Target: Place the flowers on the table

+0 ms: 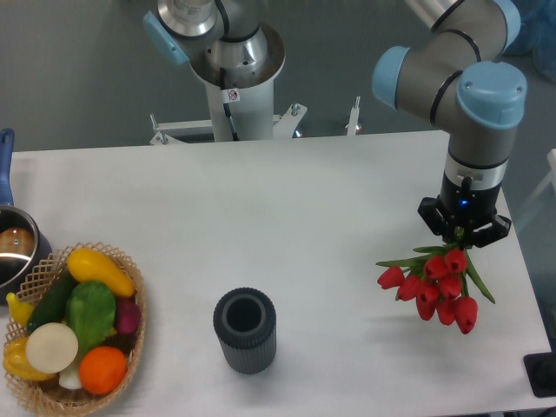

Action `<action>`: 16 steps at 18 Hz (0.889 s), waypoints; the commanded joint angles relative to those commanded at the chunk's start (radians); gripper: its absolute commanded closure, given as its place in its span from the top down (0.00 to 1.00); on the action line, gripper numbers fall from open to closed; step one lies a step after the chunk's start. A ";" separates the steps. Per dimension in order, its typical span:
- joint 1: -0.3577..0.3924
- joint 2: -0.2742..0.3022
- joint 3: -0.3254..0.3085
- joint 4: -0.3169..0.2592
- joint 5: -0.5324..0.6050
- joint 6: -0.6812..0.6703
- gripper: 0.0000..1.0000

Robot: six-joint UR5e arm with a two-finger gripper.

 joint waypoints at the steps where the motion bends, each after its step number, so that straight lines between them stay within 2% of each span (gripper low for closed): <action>1: -0.002 0.000 0.000 0.000 0.000 0.000 0.08; 5: -0.018 -0.006 0.002 0.000 -0.006 -0.003 0.08; 10: -0.051 -0.055 -0.003 0.000 -0.005 -0.017 0.08; 16: -0.086 -0.061 -0.055 0.006 -0.005 -0.021 0.12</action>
